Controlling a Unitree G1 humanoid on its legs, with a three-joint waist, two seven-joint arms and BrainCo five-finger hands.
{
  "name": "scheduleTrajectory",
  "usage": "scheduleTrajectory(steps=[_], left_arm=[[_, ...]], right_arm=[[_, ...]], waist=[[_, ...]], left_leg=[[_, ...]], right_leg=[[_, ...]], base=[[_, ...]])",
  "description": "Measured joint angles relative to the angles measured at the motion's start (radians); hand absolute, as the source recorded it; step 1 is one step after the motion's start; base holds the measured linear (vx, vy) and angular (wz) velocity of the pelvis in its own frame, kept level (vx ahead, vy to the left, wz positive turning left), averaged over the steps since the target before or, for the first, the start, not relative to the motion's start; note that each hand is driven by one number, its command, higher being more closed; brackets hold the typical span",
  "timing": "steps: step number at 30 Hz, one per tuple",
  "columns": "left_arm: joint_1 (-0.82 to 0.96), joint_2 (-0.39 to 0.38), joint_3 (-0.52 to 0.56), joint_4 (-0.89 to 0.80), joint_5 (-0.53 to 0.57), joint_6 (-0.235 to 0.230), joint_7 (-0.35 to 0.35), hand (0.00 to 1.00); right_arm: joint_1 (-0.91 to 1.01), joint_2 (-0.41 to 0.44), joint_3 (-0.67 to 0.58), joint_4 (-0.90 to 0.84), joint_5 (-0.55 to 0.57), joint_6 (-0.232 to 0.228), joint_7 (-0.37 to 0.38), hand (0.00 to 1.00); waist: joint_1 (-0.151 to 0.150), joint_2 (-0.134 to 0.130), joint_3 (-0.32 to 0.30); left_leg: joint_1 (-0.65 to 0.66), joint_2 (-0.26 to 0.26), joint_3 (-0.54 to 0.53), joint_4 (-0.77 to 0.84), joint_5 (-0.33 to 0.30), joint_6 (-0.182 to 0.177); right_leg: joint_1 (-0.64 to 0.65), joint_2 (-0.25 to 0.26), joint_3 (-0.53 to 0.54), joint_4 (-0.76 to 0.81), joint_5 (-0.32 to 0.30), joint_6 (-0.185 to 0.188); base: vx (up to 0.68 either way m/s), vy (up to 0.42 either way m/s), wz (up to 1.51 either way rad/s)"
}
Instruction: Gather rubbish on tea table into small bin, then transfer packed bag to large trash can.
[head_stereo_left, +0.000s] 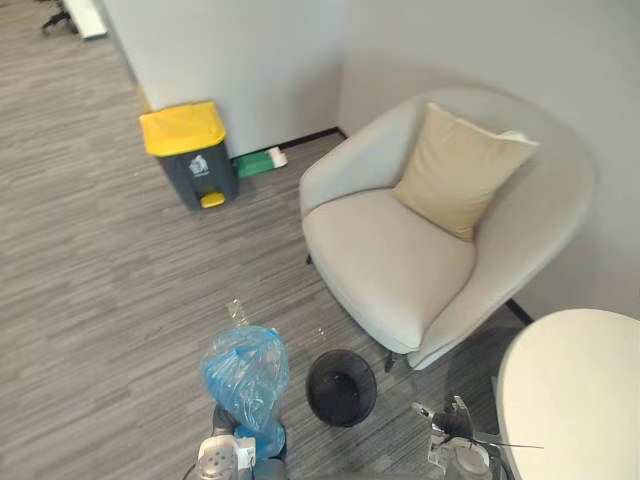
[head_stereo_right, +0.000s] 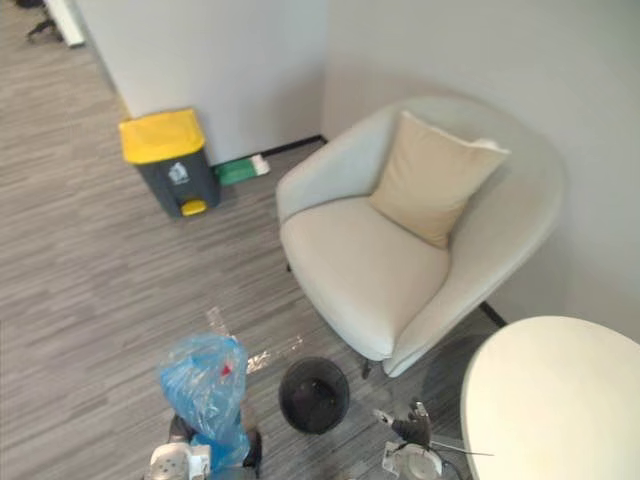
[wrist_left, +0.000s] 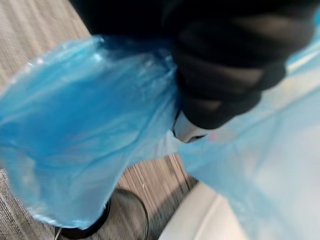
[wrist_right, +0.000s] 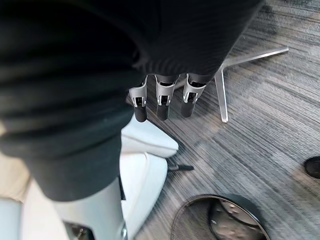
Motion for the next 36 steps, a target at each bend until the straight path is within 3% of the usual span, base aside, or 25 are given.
scheduleTrajectory(steps=[1,2,3,4,5,6,7,8,9,13,15,16,17,19,20,22,23,26,29,33,36], left_arm=[[-0.009,-0.017,-0.022,-0.031,-0.001,-0.006,0.0,1.0],[-0.018,-0.028,-0.032,-0.039,-0.003,-0.01,0.0,1.0],[-0.016,-0.014,-0.031,-0.061,-0.006,-0.016,0.0,1.0],[-0.015,-0.01,-0.025,-0.058,-0.01,-0.021,0.002,1.0],[-0.017,-0.012,-0.03,-0.02,-0.017,-0.018,-0.003,1.0],[-0.014,-0.016,-0.03,-0.015,-0.017,-0.018,-0.002,1.0],[-0.008,-0.033,-0.031,-0.004,-0.018,-0.019,-0.002,1.0],[-0.008,-0.042,-0.031,0.003,-0.018,-0.019,-0.002,1.0],[-0.036,-0.035,-0.046,0.024,-0.019,-0.019,-0.002,1.0],[-0.04,0.023,-0.087,0.035,-0.015,-0.019,-0.004,1.0],[-0.036,0.046,-0.087,0.038,-0.002,-0.019,-0.005,1.0],[-0.032,0.054,-0.088,0.039,0.006,-0.019,-0.006,1.0],[-0.024,0.061,-0.089,0.039,0.013,-0.019,-0.007,1.0],[-0.011,0.069,-0.088,0.038,0.024,-0.019,-0.012,1.0],[-0.001,0.069,-0.087,0.04,0.024,-0.017,-0.011,1.0],[-0.001,0.064,-0.086,0.043,0.024,-0.016,-0.011,1.0],[-0.009,0.064,-0.085,0.05,0.025,-0.016,-0.011,1.0],[-0.031,0.035,-0.088,0.052,0.027,-0.014,-0.01,1.0],[-0.062,0.027,-0.129,0.048,0.034,-0.015,-0.023,1.0],[-0.048,0.036,-0.142,0.024,0.034,-0.016,-0.033,1.0],[-0.022,0.039,-0.154,0.016,0.035,-0.015,-0.049,1.0]], right_arm=[[-0.032,-0.024,-0.001,0.0,-0.001,0.004,-0.003,0.0],[-0.05,-0.042,-0.003,-0.001,-0.002,0.003,-0.006,0.0],[-0.052,-0.03,-0.003,-0.001,-0.004,0.001,-0.012,0.0],[-0.059,-0.017,-0.001,0.0,-0.009,0.0,-0.014,0.0],[-0.073,-0.014,-0.009,0.0,-0.01,0.0,-0.019,0.0],[-0.074,-0.013,-0.008,0.002,-0.01,0.0,-0.019,0.0],[-0.076,-0.017,-0.003,0.007,-0.011,0.002,-0.019,0.0],[-0.079,-0.021,-0.005,0.009,-0.011,0.005,-0.021,0.0],[-0.078,-0.02,-0.022,0.044,-0.011,0.013,-0.021,0.0],[-0.066,0.028,-0.018,0.054,-0.013,0.028,-0.018,0.0],[-0.065,0.028,0.0,0.054,-0.013,0.033,-0.017,0.0],[-0.065,0.029,0.007,0.055,-0.013,0.038,-0.015,0.0],[-0.063,0.033,0.014,0.062,-0.014,0.042,-0.013,0.0],[-0.051,0.034,0.037,0.072,-0.014,0.047,-0.008,0.0],[-0.036,0.034,0.051,0.077,-0.014,0.047,-0.006,0.0],[-0.032,0.034,0.054,0.082,-0.014,0.047,-0.003,0.0],[-0.028,0.027,0.06,0.09,-0.014,0.046,0.003,0.0],[-0.009,0.023,0.043,0.109,-0.012,0.046,0.003,0.0],[0.048,0.027,0.002,0.111,-0.012,0.048,0.003,0.0],[0.035,0.026,-0.021,0.111,-0.01,0.046,0.002,0.0],[-0.007,0.028,-0.021,0.11,-0.011,0.043,0.004,0.0]], waist=[[-0.001,0.033,0.033],[-0.014,0.068,0.046],[-0.01,0.024,0.048],[-0.002,-0.022,0.054],[-0.009,-0.027,0.052],[-0.012,-0.028,0.051],[-0.021,-0.012,0.04],[-0.025,0.004,0.031],[-0.031,0.002,0.029],[-0.03,-0.023,0.02],[-0.028,-0.017,0.023],[-0.023,-0.012,0.026],[-0.024,-0.004,0.03],[-0.032,-0.01,0.028],[-0.036,-0.018,0.023],[-0.046,-0.023,0.021],[-0.054,-0.037,0.012],[-0.064,-0.015,0.011],[-0.076,-0.013,0.01],[-0.06,-0.036,-0.009],[-0.041,-0.031,-0.025]], left_leg=[[-0.035,0.001,0.037,0.018,0.064,0.076],[-0.033,0.014,0.034,-0.017,0.104,0.075],[-0.03,-0.011,0.1,0.036,0.03,0.101],[-0.037,-0.005,0.224,0.216,-0.165,0.13],[-0.01,0.086,0.323,0.418,-0.327,0.083],[0.002,0.108,0.331,0.444,-0.347,0.061],[0.066,0.176,0.334,0.38,-0.348,-0.011],[0.095,0.184,0.31,0.326,-0.341,-0.054],[0.12,0.144,0.285,0.251,-0.344,-0.08],[0.123,0.075,0.283,0.247,-0.334,-0.066],[0.127,0.06,0.282,0.253,-0.349,-0.029],[0.136,0.055,0.282,0.253,-0.355,-0.016],[0.155,0.058,0.279,0.233,-0.35,-0.004],[0.184,0.054,0.269,0.189,-0.343,0.012],[0.205,0.046,0.261,0.152,-0.334,0.005],[0.211,0.042,0.254,0.133,-0.325,-0.007],[0.199,0.029,0.24,0.131,-0.318,-0.019],[0.188,0.032,0.172,0.097,-0.281,-0.038],[0.188,0.051,0.104,0.102,-0.272,-0.054],[0.188,0.072,0.147,0.143,-0.271,-0.055],[0.214,0.079,0.178,0.119,-0.268,-0.057]], right_leg=[[-0.085,-0.01,-0.018,0.178,0.014,-0.04],[-0.117,0.014,-0.002,0.159,-0.039,-0.054],[-0.118,-0.032,-0.01,0.04,0.084,-0.128],[-0.102,-0.089,-0.009,0.054,0.049,-0.031],[-0.095,-0.123,-0.04,0.094,0.053,-0.034],[-0.095,-0.129,-0.042,0.1,0.054,-0.032],[-0.086,-0.134,-0.058,0.1,0.066,-0.011],[-0.086,-0.136,-0.065,0.099,0.072,-0.001],[-0.077,-0.16,-0.077,0.069,0.103,0.035],[-0.063,-0.218,-0.097,0.053,0.181,0.045],[-0.091,-0.242,-0.064,0.119,0.193,0.013],[-0.129,-0.242,0.018,0.184,0.19,-0.041],[-0.168,-0.219,0.132,0.236,0.16,-0.069],[-0.183,-0.146,0.208,0.281,0.097,-0.058],[-0.187,-0.1,0.192,0.289,0.049,-0.062],[-0.19,-0.04,0.191,0.241,0.015,-0.062],[-0.18,-0.023,0.204,0.189,-0.015,-0.052],[-0.18,0.013,0.203,0.169,-0.032,-0.05],[-0.112,0.028,0.132,0.152,-0.03,-0.06],[-0.04,0.047,0.142,0.09,-0.018,-0.078],[-0.026,0.062,0.171,0.061,-0.009,-0.086]], base=[[-0.14,0.079,1.41],[-0.15,0.09,1.62],[-0.08,0.023,1.21],[0.01,0.005,0.91],[0.04,0.014,0.52],[0.03,0.109,0.5],[-0.01,0.177,0.33],[-0.02,0.395,0.48],[-0.02,0.37,0.36],[-0.03,0.285,0.19],[-0.05,0.183,-0.03],[-0.08,0.179,-0.08],[-0.09,0.139,-0.02],[-0.09,-0.012,0.21],[-0.07,-0.078,0.17],[-0.03,-0.117,0.04],[0.0,-0.138,0.0],[0.08,-0.14,0.14],[0.16,-0.14,0.8],[0.17,-0.067,0.56],[0.09,-0.032,-0.04]])
